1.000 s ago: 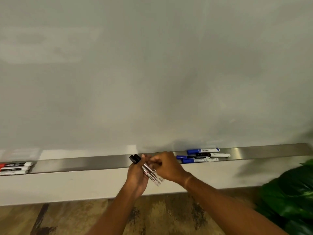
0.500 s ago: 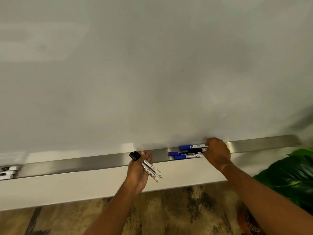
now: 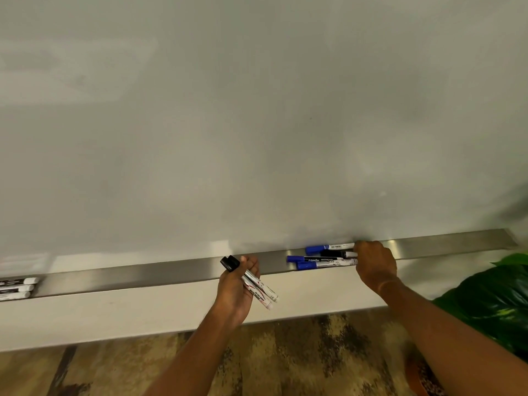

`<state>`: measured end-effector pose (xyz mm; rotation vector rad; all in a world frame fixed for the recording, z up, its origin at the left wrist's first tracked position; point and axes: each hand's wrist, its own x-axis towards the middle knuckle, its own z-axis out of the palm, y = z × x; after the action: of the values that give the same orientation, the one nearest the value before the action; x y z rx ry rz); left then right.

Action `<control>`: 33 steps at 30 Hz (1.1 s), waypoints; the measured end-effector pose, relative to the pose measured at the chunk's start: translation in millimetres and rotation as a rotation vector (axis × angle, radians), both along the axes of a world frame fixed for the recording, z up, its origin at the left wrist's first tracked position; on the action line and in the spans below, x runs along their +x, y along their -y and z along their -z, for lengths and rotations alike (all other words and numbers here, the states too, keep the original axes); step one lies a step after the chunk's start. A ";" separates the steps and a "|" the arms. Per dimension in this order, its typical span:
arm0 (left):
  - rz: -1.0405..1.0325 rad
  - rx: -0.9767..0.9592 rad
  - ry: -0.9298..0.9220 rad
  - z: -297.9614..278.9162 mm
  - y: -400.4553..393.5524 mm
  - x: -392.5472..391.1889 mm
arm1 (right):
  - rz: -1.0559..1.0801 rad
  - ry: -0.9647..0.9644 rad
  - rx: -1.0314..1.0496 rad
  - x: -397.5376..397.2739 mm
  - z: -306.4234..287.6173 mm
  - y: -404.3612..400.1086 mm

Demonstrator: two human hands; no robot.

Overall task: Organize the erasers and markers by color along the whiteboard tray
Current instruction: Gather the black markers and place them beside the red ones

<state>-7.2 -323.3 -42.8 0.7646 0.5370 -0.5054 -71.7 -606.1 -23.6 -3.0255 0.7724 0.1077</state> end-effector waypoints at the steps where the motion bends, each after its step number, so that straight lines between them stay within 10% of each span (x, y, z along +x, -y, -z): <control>1: 0.000 -0.002 0.000 -0.2 0.0 -0.1 | -0.007 -0.003 -0.011 -0.4 -1.0 0.5; 18: 0.020 -0.003 0.059 -11.2 -16.4 -6.2 | -0.267 0.393 0.519 14.4 -6.0 -111.5; 33: -0.234 0.050 0.154 -22.6 -102.1 -24.4 | -0.565 0.204 0.829 31.1 -1.3 -245.9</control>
<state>-31.6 -221.2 -20.1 0.7698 0.4896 -0.2150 -40.6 -360.2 -22.4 -2.2978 -0.1537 0.0908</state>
